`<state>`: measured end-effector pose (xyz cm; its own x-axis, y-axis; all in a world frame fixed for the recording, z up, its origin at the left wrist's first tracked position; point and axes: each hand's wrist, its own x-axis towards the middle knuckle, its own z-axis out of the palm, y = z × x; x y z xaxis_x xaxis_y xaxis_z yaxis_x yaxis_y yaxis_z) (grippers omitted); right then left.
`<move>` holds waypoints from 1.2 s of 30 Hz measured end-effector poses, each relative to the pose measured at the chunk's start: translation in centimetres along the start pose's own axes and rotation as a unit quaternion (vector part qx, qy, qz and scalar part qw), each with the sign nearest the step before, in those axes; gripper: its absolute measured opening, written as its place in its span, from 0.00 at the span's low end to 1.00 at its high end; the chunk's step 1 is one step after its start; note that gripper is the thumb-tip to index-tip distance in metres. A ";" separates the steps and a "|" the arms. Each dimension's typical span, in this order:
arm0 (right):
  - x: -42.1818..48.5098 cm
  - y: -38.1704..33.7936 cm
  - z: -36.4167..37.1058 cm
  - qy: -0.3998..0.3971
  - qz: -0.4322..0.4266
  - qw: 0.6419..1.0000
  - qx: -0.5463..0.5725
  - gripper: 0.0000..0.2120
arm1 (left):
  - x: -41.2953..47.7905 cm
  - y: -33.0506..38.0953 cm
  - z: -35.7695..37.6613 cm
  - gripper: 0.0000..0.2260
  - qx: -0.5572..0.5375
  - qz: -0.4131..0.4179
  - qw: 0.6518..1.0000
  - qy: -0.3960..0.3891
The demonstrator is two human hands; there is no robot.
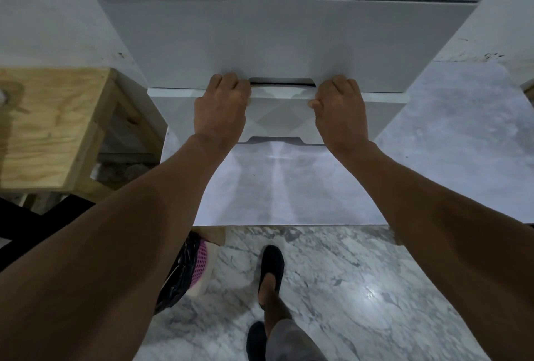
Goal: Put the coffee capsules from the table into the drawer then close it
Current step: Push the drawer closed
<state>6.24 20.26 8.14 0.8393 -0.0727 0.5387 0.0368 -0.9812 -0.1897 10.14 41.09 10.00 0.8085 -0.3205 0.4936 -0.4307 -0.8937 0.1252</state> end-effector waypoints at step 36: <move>-0.1 0.1 2.8 0.138 0.021 0.972 -0.187 0.46 | 0.4 -0.8 2.6 0.42 0.107 -0.026 0.989 0.094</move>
<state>7.67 20.66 5.81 0.6562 -0.1093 0.7466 -0.2384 -0.9688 0.0677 11.86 40.83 7.88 0.7297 -0.2261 0.6454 -0.2797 -0.9599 -0.0200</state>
